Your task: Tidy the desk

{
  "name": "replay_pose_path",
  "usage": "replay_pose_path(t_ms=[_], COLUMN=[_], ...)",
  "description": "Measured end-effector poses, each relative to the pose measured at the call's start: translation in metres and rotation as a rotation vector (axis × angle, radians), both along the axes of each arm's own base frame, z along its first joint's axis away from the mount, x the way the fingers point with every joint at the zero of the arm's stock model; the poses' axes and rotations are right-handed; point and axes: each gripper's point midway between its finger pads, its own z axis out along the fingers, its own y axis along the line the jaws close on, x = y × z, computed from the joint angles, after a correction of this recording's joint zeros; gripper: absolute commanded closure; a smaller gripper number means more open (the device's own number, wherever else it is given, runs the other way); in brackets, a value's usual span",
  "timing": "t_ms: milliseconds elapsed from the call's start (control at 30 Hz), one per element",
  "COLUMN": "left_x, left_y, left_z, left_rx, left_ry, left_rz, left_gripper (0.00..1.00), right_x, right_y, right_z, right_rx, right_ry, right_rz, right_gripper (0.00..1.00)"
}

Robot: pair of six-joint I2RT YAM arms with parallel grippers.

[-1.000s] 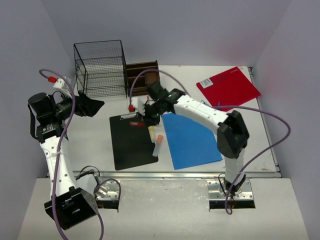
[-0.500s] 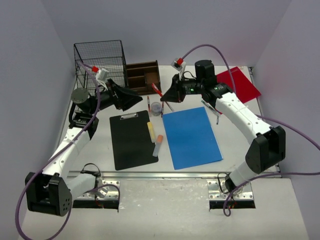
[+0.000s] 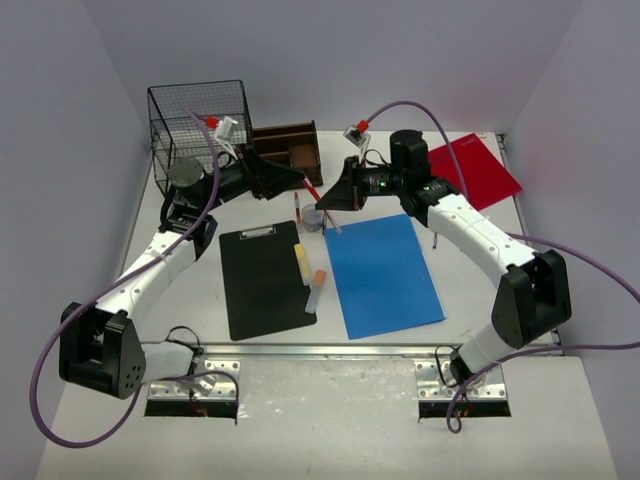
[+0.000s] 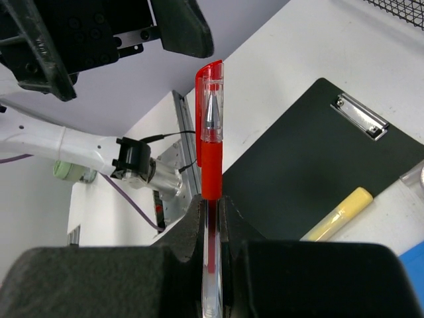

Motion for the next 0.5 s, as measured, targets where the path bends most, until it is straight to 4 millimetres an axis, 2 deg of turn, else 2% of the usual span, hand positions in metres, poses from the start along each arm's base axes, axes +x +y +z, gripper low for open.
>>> replay_pose_path(t_ms=[300, 500], left_x=[0.019, 0.026], left_y=[-0.01, -0.013], left_z=[-0.02, -0.027], left_rx=[0.032, 0.042], left_ry=[0.085, 0.115], left_rz=[0.023, 0.029], left_gripper=[0.52, 0.62], right_x=[0.002, 0.005], right_y=[0.0, 0.0], right_z=[-0.001, -0.001], right_rx=[-0.008, -0.023], right_ry=[-0.002, -0.02], right_rz=[-0.014, -0.029], right_gripper=[1.0, 1.0])
